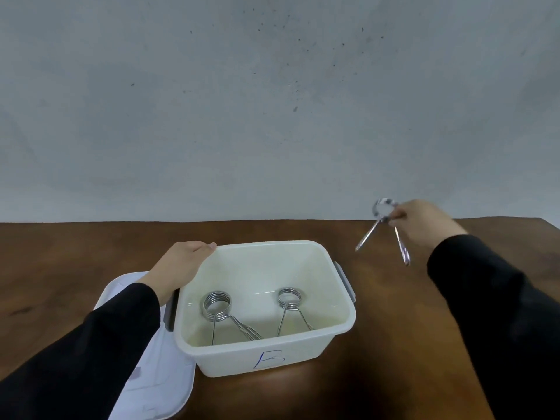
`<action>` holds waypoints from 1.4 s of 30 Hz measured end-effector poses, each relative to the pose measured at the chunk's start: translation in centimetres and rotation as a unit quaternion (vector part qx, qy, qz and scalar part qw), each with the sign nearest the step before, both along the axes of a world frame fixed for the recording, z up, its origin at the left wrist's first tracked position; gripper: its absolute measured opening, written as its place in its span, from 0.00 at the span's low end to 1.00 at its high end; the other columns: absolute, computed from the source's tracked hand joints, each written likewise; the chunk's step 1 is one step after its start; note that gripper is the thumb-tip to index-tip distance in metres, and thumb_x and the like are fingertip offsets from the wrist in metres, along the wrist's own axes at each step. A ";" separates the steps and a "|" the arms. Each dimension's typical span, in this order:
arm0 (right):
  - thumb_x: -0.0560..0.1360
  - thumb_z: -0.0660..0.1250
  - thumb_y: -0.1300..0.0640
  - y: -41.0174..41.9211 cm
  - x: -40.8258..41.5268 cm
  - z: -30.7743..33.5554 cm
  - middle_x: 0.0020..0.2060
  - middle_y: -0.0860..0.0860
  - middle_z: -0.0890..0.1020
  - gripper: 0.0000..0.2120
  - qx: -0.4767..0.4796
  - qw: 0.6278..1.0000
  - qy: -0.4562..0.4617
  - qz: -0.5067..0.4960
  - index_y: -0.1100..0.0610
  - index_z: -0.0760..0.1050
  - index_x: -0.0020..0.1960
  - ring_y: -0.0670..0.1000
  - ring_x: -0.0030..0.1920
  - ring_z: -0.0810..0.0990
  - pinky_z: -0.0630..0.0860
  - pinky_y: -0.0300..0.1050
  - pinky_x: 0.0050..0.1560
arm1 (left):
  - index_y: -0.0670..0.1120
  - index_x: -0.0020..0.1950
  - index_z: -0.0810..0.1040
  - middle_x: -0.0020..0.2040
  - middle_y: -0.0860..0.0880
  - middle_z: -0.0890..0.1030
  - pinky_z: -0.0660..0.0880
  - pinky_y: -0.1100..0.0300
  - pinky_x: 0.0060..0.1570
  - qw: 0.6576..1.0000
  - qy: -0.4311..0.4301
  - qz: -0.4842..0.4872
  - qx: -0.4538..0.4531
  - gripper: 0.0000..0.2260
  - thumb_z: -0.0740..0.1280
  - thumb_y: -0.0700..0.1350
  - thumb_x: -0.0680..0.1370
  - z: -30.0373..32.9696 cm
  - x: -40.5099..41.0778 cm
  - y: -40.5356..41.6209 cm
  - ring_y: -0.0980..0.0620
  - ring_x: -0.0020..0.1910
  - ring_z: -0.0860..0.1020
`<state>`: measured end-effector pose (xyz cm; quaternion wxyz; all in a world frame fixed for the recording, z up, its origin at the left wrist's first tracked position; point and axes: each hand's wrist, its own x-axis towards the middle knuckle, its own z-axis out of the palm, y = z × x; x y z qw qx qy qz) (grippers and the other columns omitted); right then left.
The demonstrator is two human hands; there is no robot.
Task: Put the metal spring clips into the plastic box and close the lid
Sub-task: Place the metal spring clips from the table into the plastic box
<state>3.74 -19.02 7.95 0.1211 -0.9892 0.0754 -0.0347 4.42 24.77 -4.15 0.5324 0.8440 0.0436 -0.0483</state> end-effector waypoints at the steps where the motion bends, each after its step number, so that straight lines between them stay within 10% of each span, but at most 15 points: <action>1: 0.78 0.68 0.57 0.8 -0.1 2.2 0.42 0.56 0.84 0.06 0.013 0.999 -0.027 0.015 0.54 0.83 0.45 0.58 0.44 0.81 0.75 0.49 0.45 | 0.43 0.45 0.78 0.42 0.47 0.76 0.67 0.55 0.43 1.000 -0.003 0.000 0.001 0.18 0.65 0.58 0.78 0.0 0.0 0.0 0.50 0.40 0.72; 6: 0.77 0.69 0.54 8.4 -2.0 8.0 0.35 0.52 0.85 0.05 0.041 0.988 -0.006 0.147 0.51 0.83 0.43 0.52 0.38 0.84 0.79 0.48 0.45 | 0.36 0.50 0.81 0.41 0.45 0.74 0.65 0.56 0.41 1.000 -0.011 0.011 0.006 0.21 0.65 0.56 0.80 0.3 -0.2 -0.3 0.49 0.40 0.70; 13: 0.76 0.70 0.54 17.1 -1.3 -3.6 0.33 0.51 0.81 0.08 -0.061 0.954 0.190 0.222 0.55 0.86 0.47 0.53 0.37 0.77 0.71 0.41 0.35 | 0.40 0.48 0.84 0.39 0.46 0.76 0.67 0.56 0.40 1.000 0.001 0.005 -0.021 0.19 0.65 0.55 0.80 0.5 -0.5 -0.3 0.49 0.39 0.71; 19: 0.78 0.68 0.56 17.9 0.2 -9.6 0.44 0.55 0.80 0.13 -0.116 0.940 0.276 0.166 0.61 0.81 0.60 0.55 0.44 0.75 0.75 0.47 0.57 | 0.39 0.51 0.84 0.46 0.50 0.80 0.70 0.58 0.42 1.000 -0.007 0.007 -0.027 0.19 0.65 0.55 0.80 0.4 -0.5 -0.4 0.51 0.42 0.76; 28: 0.74 0.71 0.54 17.4 1.0 -13.3 0.42 0.51 0.82 0.10 -0.132 0.946 0.273 0.115 0.57 0.82 0.53 0.57 0.47 0.78 0.74 0.51 0.61 | 0.35 0.41 0.73 0.36 0.45 0.62 0.56 0.60 0.28 1.000 -0.017 -0.006 -0.003 0.21 0.64 0.54 0.81 0.7 -0.8 -0.4 0.50 0.32 0.60; 42: 0.77 0.67 0.57 17.7 0.2 -11.6 0.52 0.55 0.80 0.13 -0.168 0.942 0.258 0.133 0.57 0.79 0.61 0.57 0.52 0.78 0.72 0.50 0.60 | 0.33 0.48 0.79 0.37 0.44 0.67 0.60 0.58 0.33 1.000 -0.010 -0.004 0.003 0.22 0.64 0.54 0.81 1.0 -0.9 -0.4 0.50 0.34 0.64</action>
